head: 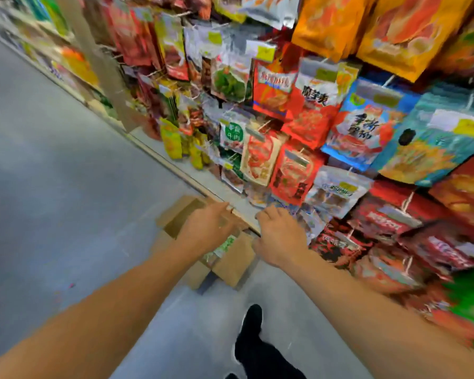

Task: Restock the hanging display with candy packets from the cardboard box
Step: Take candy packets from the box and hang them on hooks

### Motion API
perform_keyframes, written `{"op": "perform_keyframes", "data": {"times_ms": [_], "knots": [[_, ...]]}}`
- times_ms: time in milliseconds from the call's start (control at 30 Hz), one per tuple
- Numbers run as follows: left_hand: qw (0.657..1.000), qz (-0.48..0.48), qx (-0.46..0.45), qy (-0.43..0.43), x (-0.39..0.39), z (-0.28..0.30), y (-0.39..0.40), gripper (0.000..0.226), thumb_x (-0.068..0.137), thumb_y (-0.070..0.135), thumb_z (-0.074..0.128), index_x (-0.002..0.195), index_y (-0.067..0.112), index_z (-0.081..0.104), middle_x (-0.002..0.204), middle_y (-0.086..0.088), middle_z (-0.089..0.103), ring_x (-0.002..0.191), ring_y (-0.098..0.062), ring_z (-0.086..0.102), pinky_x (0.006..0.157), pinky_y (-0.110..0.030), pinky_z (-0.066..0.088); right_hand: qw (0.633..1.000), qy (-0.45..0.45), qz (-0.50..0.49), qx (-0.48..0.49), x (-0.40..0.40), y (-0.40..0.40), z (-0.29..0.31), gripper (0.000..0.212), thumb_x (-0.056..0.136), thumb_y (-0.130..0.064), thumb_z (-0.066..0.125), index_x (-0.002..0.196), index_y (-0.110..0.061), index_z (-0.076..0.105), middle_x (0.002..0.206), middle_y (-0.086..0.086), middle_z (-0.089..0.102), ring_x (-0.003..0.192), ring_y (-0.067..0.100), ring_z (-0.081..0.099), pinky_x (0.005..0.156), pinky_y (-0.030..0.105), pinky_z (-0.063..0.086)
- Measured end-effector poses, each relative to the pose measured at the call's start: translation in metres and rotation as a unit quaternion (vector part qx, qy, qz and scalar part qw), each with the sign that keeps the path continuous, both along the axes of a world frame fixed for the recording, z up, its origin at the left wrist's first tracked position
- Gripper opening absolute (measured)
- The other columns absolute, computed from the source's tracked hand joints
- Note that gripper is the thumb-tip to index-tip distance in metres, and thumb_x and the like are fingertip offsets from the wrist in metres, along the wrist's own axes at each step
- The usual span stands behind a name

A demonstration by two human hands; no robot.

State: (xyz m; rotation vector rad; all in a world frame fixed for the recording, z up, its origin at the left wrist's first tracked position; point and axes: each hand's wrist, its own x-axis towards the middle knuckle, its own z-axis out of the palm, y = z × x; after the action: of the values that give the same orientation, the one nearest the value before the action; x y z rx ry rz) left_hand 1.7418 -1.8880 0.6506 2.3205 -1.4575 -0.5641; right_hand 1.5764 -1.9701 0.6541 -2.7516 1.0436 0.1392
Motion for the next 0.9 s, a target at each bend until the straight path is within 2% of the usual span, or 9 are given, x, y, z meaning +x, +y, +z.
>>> {"op": "perform_keyframes", "data": {"times_ms": [133,433,533,733,833,900], "knots": [[0.998,0.017,0.059,-0.004,0.055,-0.035,0.011,0.056,0.089,0.043,0.058,0.141,0.026,0.047,0.137,0.001,0.057,0.118,-0.023,0.057,0.093,-0.034,0.049,0.995,0.005,-0.003,0.097,0.057,-0.005,-0.035,0.053,0.088,-0.033,0.057,0.134,-0.01,0.047,0.135,0.008,0.045,0.126,0.032,0.04,0.1,0.039,0.04],[0.989,0.031,0.144,-0.006,0.165,-0.078,-0.033,0.06,0.093,0.039,0.058,0.146,0.018,0.042,0.145,-0.004,0.05,0.129,-0.026,0.049,0.102,-0.032,0.039,0.978,0.06,-0.014,0.201,0.156,-0.07,-0.096,0.057,0.092,-0.037,0.054,0.142,-0.013,0.041,0.139,0.009,0.045,0.131,0.032,0.04,0.103,0.039,0.043],[0.987,0.042,0.153,0.026,0.195,-0.098,-0.059,0.061,0.093,0.038,0.058,0.148,0.017,0.04,0.146,-0.006,0.049,0.131,-0.026,0.048,0.102,-0.03,0.038,0.97,0.078,-0.027,0.23,0.186,-0.095,-0.118,0.061,0.089,-0.041,0.058,0.141,-0.013,0.042,0.136,0.01,0.047,0.131,0.032,0.042,0.102,0.038,0.045],[0.978,0.015,0.194,0.072,0.243,-0.128,-0.09,0.061,0.093,0.034,0.06,0.148,0.014,0.04,0.14,-0.011,0.054,0.127,-0.028,0.051,0.099,-0.03,0.04,0.955,0.114,-0.037,0.272,0.232,-0.118,-0.148,0.045,0.095,-0.034,0.052,0.132,-0.009,0.048,0.135,0.012,0.048,0.123,0.035,0.048,0.099,0.04,0.044],[0.972,0.0,0.212,0.098,0.278,-0.153,-0.109,0.061,0.092,0.031,0.062,0.147,0.013,0.041,0.133,-0.017,0.059,0.12,-0.031,0.056,0.096,-0.029,0.041,0.944,0.125,-0.075,0.297,0.256,-0.123,-0.174,0.042,0.095,-0.034,0.05,0.129,-0.011,0.052,0.127,0.011,0.05,0.116,0.034,0.051,0.091,0.038,0.047],[0.967,-0.018,0.231,0.106,0.304,-0.177,-0.121,0.061,0.092,0.032,0.061,0.147,0.015,0.041,0.129,-0.016,0.061,0.118,-0.031,0.057,0.092,-0.03,0.044,0.934,0.125,-0.117,0.313,0.275,-0.125,-0.192,0.042,0.095,-0.033,0.049,0.131,-0.011,0.051,0.129,0.01,0.049,0.118,0.034,0.05,0.091,0.038,0.047]]}}
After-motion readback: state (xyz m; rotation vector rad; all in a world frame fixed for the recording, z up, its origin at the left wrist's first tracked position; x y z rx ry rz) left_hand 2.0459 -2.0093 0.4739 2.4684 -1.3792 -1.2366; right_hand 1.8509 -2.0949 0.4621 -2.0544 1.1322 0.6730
